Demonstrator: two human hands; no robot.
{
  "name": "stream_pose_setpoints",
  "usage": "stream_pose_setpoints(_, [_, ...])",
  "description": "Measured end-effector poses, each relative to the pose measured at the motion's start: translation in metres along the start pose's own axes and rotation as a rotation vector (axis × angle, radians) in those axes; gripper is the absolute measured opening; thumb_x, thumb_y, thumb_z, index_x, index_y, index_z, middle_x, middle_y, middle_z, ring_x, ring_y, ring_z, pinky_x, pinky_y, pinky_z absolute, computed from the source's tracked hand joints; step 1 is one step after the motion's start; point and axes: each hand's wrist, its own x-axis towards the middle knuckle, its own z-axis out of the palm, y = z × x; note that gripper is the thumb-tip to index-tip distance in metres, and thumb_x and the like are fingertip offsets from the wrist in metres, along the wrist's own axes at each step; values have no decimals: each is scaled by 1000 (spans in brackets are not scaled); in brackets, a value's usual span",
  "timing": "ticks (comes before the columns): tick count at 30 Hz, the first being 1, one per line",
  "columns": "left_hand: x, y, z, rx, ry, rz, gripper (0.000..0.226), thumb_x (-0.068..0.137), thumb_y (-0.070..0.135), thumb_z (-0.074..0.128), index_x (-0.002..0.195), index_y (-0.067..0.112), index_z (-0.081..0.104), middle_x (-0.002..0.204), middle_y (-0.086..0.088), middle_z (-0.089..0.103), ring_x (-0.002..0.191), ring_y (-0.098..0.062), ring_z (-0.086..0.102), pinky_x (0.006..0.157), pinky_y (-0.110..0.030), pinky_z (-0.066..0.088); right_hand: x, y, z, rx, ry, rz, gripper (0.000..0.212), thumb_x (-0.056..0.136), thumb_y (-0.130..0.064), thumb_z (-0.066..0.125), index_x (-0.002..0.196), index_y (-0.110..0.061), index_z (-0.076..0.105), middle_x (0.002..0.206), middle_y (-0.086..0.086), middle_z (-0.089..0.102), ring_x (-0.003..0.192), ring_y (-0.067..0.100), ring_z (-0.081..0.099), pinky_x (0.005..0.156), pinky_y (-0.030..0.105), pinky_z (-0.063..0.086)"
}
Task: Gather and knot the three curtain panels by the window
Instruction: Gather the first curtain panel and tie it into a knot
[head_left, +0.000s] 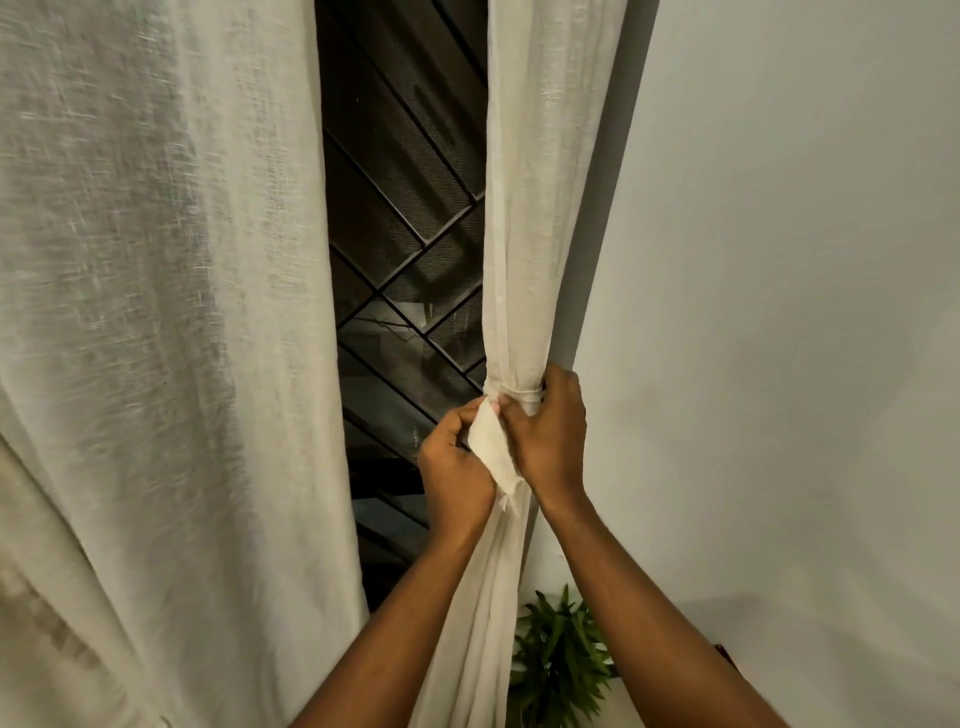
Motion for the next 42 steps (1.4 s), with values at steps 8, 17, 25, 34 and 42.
stream_pose_setpoints(8, [-3, 2, -4, -84, -185, -18, 36, 95, 15, 55, 121, 40, 53, 136, 1, 46, 118, -12, 55, 93, -25, 50, 4, 0, -16, 470, -367, 154, 35, 96, -14, 54, 131, -17, 55, 115, -1, 66, 88, 7, 68, 70, 16, 54])
stream_pose_setpoints(17, [-4, -22, -3, 616, -129, 293, 33, 94, 20, 55, 126, 12, 58, 148, -6, 33, 132, -24, 39, 103, -44, 45, 4, -15, -30, 253, -543, 123, 26, 80, -29, 75, 100, -18, 62, 93, -10, 67, 79, 2, 66, 64, 10, 49])
stream_pose_setpoints(25, [-1, -18, -11, 484, -147, 316, 52, 82, 11, 58, 132, 21, 46, 150, -2, 27, 135, -19, 37, 104, -36, 43, 11, -12, -39, 254, -596, 109, 8, 91, -14, 63, 98, -12, 68, 92, 3, 71, 83, 15, 70, 69, 20, 56])
stream_pose_setpoints(34, [10, -7, -10, 451, -88, 103, 67, 84, 13, 68, 136, 26, 28, 123, 8, 54, 100, -12, 60, 79, -32, 54, 21, -19, -44, 197, -698, 55, 9, 95, -15, 58, 101, -13, 64, 86, 6, 70, 69, 17, 69, 62, 25, 56])
stream_pose_setpoints(42, [23, -8, -17, 464, -137, 76, 54, 86, 5, 62, 135, 22, 45, 109, 13, 61, 95, -2, 59, 86, -24, 51, 27, -12, -42, 72, -698, 47, 11, 90, -13, 65, 98, -21, 64, 91, -6, 65, 76, 13, 67, 64, 16, 52])
